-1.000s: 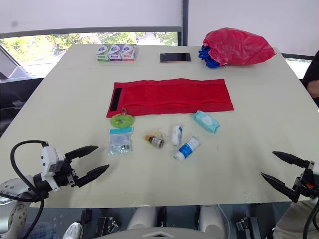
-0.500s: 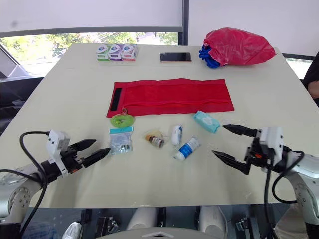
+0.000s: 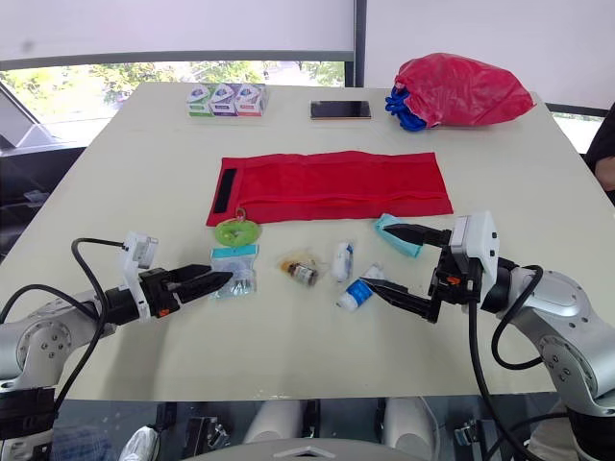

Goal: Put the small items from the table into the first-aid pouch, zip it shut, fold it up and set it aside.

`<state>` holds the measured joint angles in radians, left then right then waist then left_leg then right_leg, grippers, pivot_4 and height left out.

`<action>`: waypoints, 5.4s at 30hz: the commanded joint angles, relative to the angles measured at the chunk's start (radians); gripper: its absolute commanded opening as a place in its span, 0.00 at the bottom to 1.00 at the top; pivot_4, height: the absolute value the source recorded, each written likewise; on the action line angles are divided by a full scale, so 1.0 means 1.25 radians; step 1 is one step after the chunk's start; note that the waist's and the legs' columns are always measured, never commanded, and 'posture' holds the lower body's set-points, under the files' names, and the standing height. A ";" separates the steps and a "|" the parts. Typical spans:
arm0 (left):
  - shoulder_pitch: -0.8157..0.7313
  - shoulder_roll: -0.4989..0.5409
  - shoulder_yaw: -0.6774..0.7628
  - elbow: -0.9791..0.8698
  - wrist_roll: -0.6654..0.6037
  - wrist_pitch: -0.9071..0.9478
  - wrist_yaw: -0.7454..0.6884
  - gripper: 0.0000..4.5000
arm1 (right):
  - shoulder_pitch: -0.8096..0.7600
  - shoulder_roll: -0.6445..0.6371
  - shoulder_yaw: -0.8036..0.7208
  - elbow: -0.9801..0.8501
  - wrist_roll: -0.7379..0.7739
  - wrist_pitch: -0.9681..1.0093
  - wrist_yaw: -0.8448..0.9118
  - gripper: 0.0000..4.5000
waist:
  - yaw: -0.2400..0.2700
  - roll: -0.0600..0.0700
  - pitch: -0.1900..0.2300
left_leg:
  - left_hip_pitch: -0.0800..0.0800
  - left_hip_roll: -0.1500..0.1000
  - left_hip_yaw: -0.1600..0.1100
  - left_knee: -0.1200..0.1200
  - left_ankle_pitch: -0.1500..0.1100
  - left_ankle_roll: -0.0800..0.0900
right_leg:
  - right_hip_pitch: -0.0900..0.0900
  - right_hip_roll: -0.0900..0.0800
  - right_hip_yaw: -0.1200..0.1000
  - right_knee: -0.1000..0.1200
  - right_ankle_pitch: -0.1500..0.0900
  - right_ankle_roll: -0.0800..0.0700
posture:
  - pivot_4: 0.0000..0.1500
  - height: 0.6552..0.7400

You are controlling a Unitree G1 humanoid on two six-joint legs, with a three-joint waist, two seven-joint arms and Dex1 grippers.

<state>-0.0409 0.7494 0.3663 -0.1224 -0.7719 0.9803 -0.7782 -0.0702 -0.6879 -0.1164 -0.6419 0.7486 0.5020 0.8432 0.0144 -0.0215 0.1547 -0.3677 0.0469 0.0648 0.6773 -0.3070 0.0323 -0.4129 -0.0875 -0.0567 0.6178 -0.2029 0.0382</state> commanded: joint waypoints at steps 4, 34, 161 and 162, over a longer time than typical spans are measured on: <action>0.018 -0.009 0.005 -0.008 -0.029 0.040 -0.002 0.34 | -0.006 -0.007 -0.006 -0.021 -0.006 -0.013 -0.001 1.00 | 0.000 0.000 0.000 | 0.000 0.000 0.000 0.000 0.000 0.000 | 0.000 0.000 0.000 0.000 0.000 0.000 | 1.00 1.00; -0.229 -0.224 -0.073 -0.266 -0.315 0.035 0.269 0.01 | -0.242 0.146 0.050 0.138 0.677 0.426 -0.656 1.00 | -0.001 -0.006 0.001 | -0.004 -0.004 -0.007 0.000 0.001 -0.001 | 0.000 0.001 0.000 0.000 0.002 -0.003 | 1.00 1.00; -0.392 -0.144 -0.422 0.391 0.806 -0.849 0.209 0.91 | -0.182 0.135 0.128 0.107 0.719 0.281 -0.844 0.03 | 0.000 -0.005 0.000 | -0.013 -0.004 -0.013 0.001 0.002 -0.001 | 0.000 0.013 0.009 -0.005 0.004 0.002 | 1.00 1.00; -0.389 -0.144 -0.421 0.388 0.808 -0.847 0.211 0.98 | -0.180 0.136 0.129 0.105 0.716 0.281 -0.844 0.03 | 0.000 -0.005 -0.001 | -0.013 -0.005 -0.013 0.002 0.002 -0.001 | 0.000 0.013 0.009 -0.005 0.004 0.002 | 1.00 1.00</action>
<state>-0.5504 0.5767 -0.1452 0.3876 0.2409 -0.0899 -0.4968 -0.2983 -0.5223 0.0609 -0.4632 1.6463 0.8663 -0.2161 0.0146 -0.0276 0.1541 -0.3835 0.0413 0.0483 0.6792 -0.3046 0.0307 -0.4123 -0.0716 -0.0448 0.6111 -0.1977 0.0403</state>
